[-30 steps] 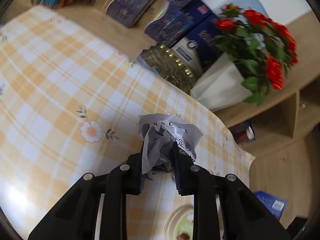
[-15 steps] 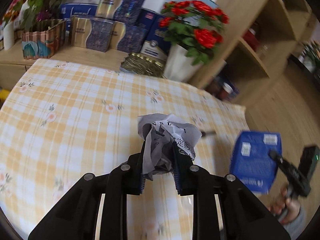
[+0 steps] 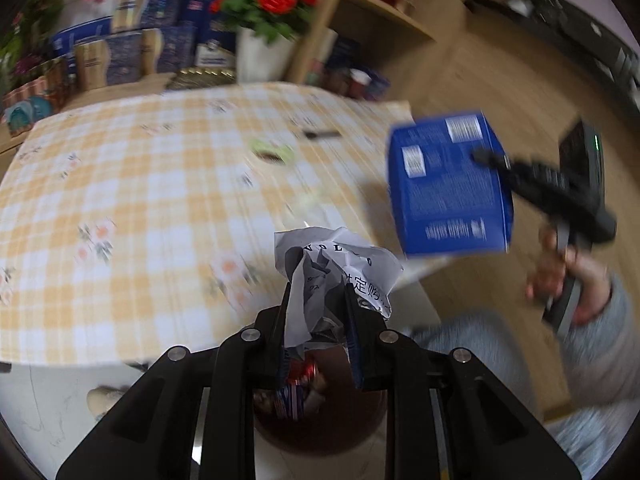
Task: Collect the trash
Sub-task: 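Carry the foil wrapper over the bin and open the left tool, then carry the blue box over the bin and open the right tool, then move both open tools back toward the table, then grasp the clear plastic cup with the cream fork using the left tool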
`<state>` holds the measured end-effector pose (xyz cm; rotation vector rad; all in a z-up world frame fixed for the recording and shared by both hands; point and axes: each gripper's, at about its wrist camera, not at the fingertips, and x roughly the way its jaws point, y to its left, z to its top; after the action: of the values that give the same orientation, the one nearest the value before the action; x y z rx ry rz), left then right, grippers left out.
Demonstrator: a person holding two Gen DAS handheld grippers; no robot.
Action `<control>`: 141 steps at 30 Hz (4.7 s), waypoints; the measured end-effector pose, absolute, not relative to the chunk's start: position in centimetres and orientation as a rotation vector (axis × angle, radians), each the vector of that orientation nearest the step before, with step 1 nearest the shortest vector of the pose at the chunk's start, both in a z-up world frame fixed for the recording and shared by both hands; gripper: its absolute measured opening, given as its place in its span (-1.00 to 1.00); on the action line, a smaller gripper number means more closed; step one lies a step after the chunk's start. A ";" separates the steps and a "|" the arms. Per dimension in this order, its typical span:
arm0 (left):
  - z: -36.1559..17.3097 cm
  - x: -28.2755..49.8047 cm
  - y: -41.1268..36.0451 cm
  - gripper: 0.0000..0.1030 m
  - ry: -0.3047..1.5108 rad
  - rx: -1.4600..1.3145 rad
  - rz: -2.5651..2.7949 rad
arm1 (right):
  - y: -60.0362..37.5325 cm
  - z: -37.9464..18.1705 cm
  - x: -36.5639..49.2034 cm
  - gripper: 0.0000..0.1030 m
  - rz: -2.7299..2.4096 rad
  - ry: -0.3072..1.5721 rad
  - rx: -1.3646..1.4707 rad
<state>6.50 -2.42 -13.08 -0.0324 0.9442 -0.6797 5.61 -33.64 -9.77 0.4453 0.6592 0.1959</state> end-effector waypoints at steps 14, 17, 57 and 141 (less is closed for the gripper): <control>-24.9 3.6 -6.6 -0.53 1.187 0.134 -0.664 | -33.3 -10.2 3.0 -0.59 0.202 0.673 0.426; -26.4 3.5 -7.0 -0.42 1.199 0.161 -0.657 | -33.5 -10.5 2.9 -0.59 0.201 0.684 0.430; -13.0 1.8 7.3 0.88 0.701 -0.090 -0.248 | -24.2 -18.3 -2.1 -0.59 0.412 1.005 0.269; -19.1 15.1 -9.7 0.88 0.878 0.116 -0.505 | -34.9 -19.3 10.6 0.89 0.109 0.856 0.184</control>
<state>15.14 -9.66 -19.14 0.1156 0.8779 -0.5052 10.56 -34.92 -19.33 0.1842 0.8559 0.1093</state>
